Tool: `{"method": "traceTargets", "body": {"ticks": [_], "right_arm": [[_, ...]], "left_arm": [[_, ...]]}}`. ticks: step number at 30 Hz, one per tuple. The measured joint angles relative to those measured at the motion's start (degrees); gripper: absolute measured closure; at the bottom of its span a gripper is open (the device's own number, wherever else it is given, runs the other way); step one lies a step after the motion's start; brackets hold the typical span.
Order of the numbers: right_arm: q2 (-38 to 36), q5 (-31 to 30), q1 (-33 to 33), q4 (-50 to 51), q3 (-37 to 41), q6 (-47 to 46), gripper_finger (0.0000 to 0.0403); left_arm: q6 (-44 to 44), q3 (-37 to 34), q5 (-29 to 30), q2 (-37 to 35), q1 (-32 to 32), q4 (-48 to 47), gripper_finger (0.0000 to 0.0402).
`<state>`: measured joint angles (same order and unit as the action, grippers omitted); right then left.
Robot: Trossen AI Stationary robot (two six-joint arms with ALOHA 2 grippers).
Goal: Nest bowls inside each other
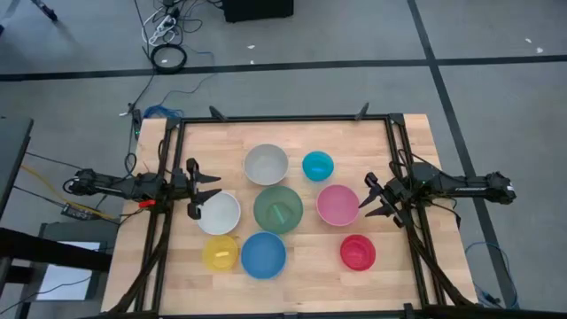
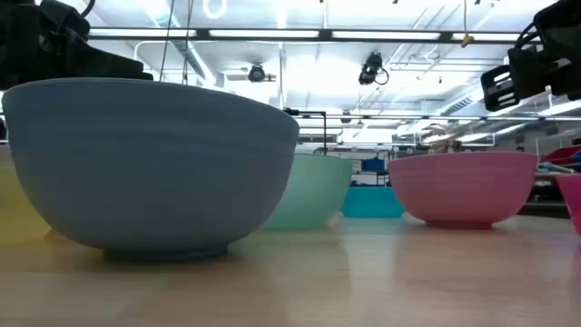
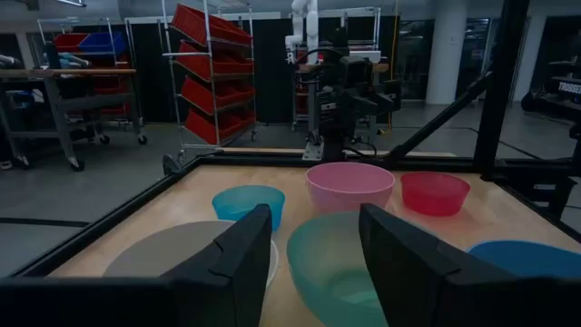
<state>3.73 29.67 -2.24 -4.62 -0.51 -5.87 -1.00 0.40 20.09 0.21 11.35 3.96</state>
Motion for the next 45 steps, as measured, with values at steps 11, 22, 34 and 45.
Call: {"method": "traceTargets", "body": {"ticks": [11, 22, 34, 45], "right_arm": [[0.0, 0.02, 0.01, 0.02, 0.02, 0.0, 0.027], [0.0, -2.02, 0.0, -7.08, 0.0, 2.72, 0.027], [-0.02, -3.7, -0.01, -22.16, -0.36, -9.34, 0.027], [10.67, -17.51, -0.09, -5.06, -10.52, -20.26, 0.027]], "left_arm": [[-0.01, 0.0, -0.01, 0.0, -0.02, -0.01, 0.0225], [13.19, 0.0, -0.77, 0.04, 0.0, 5.5, 0.0225], [17.06, 0.0, 0.87, 0.07, 0.0, 10.52, 0.0225], [10.18, 0.0, 9.83, 0.05, -0.02, 12.8, 0.0225]]}}
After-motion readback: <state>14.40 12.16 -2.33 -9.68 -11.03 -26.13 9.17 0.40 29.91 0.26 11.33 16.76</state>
